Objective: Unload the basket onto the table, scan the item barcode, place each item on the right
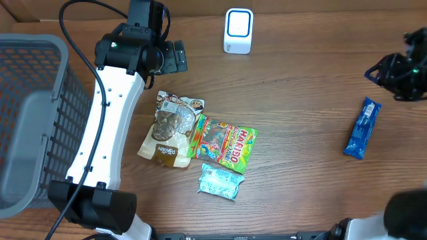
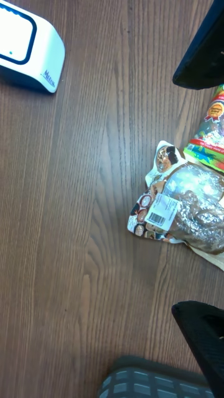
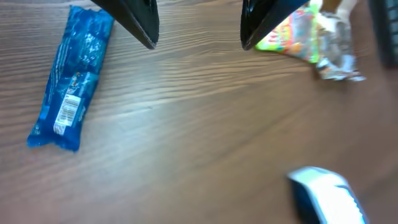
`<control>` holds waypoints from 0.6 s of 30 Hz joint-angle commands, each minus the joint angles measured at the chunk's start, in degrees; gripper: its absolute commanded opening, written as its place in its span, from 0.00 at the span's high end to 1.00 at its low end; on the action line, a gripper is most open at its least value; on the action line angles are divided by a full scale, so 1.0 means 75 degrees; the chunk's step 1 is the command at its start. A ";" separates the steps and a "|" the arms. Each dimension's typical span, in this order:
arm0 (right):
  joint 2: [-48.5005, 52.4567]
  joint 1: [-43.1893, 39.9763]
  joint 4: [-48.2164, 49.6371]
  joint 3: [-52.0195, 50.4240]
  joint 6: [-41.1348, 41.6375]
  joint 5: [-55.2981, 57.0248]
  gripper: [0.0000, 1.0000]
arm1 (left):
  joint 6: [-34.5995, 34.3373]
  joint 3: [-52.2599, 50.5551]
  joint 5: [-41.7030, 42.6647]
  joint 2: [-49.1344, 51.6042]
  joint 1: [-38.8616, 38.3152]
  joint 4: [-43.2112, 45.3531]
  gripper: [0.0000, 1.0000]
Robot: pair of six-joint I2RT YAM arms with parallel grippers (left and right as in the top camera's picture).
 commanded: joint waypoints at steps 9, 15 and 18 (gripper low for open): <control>-0.2661 0.0050 -0.0152 0.0201 0.0038 -0.1416 0.44 | 0.0172 0.0122 -0.0044 -0.0114 0.0032 0.0000 0.00; -0.3258 0.0050 -0.0420 0.0195 0.0038 -0.1448 0.34 | 0.0172 0.0122 -0.0044 -0.0114 0.0032 0.0000 0.00; -0.3308 0.0050 -0.0603 0.0195 0.0035 -0.1635 0.33 | 0.0172 0.0122 -0.0044 -0.0114 0.0032 0.0003 0.00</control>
